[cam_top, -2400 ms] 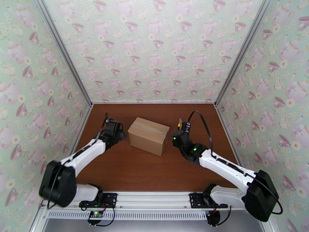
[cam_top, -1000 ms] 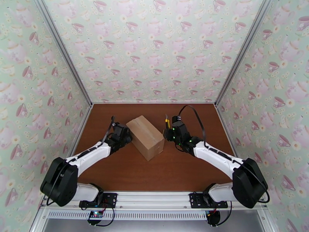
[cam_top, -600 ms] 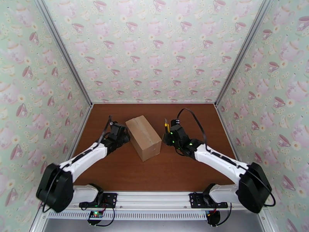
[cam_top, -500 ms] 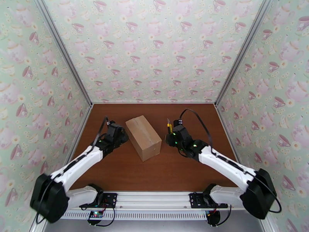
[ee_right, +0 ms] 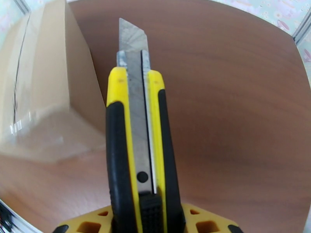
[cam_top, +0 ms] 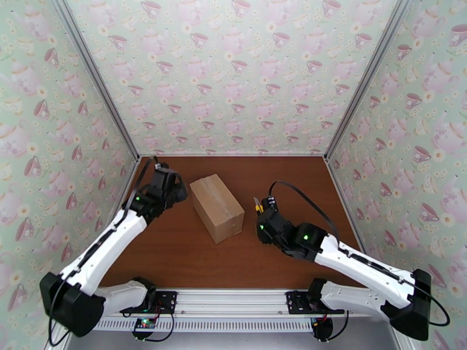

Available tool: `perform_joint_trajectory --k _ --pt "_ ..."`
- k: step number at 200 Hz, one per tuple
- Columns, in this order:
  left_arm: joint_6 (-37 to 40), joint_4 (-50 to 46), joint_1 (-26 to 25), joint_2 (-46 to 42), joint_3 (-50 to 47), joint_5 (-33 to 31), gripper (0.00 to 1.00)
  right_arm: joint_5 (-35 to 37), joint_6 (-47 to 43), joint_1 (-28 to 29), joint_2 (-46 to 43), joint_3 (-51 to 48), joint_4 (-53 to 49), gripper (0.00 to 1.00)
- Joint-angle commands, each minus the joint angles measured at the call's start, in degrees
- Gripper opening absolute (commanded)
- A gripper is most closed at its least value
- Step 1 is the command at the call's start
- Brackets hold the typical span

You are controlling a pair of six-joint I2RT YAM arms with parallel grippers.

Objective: Unpack the express box

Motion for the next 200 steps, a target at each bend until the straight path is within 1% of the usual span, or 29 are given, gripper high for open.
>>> perform_joint_trajectory --k 1,33,42,60,108,111,120,200 --pt "4.9 1.6 1.0 5.4 5.1 2.6 0.48 5.3 4.1 4.0 -1.4 3.0 -6.4 0.0" --pt "6.6 4.9 2.5 12.6 11.1 4.7 0.49 6.6 8.6 10.3 -0.7 2.5 -10.9 0.0" --pt "7.3 5.1 3.0 14.6 13.0 5.5 0.49 6.2 10.1 11.3 -0.4 1.8 -10.7 0.0" --pt "8.2 5.1 3.7 18.6 16.9 6.6 0.49 6.0 10.2 12.8 0.5 1.6 -9.7 0.0" --pt "9.4 5.4 4.5 27.5 25.6 9.1 0.5 6.6 7.1 13.5 5.0 3.2 -9.3 0.0" --pt "9.4 5.4 4.6 27.9 26.0 9.2 0.5 6.5 6.9 13.5 5.2 3.3 -7.5 0.0" --pt "9.5 5.4 4.5 29.0 26.9 9.2 0.49 6.4 6.4 13.4 5.9 3.4 -6.7 0.0" --pt "9.3 5.8 4.4 30.0 26.4 9.4 0.49 5.4 4.5 13.5 6.3 3.7 -4.6 0.0"
